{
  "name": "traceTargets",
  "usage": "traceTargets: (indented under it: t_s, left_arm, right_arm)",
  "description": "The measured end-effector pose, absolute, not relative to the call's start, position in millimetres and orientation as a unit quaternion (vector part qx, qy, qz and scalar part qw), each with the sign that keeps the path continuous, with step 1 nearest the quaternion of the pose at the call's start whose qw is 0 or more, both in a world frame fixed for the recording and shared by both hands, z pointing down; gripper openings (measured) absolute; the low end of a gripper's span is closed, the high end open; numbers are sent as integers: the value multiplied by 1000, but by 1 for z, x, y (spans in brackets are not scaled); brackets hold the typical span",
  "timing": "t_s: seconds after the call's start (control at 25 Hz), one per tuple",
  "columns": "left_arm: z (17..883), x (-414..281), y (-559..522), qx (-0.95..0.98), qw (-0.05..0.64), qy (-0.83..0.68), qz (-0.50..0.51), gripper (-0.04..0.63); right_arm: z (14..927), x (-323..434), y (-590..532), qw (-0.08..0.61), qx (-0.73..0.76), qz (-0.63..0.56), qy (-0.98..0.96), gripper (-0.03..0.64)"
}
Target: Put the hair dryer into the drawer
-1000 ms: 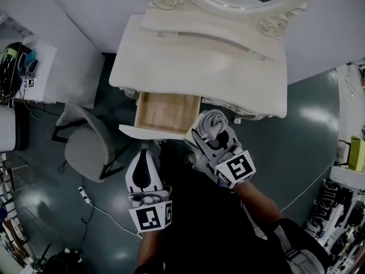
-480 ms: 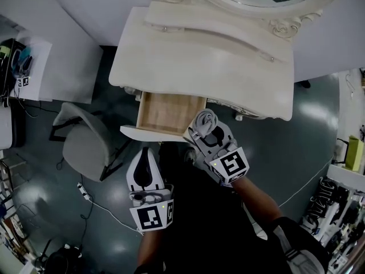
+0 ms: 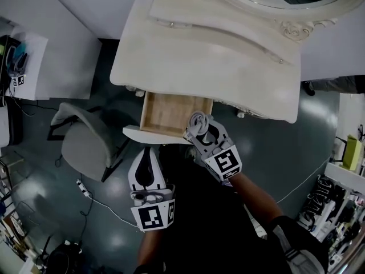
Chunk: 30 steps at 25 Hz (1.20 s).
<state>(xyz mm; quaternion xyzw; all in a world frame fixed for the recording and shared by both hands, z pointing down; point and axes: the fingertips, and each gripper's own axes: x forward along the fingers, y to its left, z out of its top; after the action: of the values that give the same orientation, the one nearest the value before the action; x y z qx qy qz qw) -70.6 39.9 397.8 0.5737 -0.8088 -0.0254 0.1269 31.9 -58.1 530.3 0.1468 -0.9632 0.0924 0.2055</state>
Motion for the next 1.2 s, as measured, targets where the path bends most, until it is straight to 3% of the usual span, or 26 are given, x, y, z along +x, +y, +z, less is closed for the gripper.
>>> traceTargets:
  t_s: [1.2]
  left_arm:
    - [439, -148, -8, 570, 156, -806, -23, 25]
  right_arm:
    - [670, -8, -67, 372, 102, 51, -921, 195]
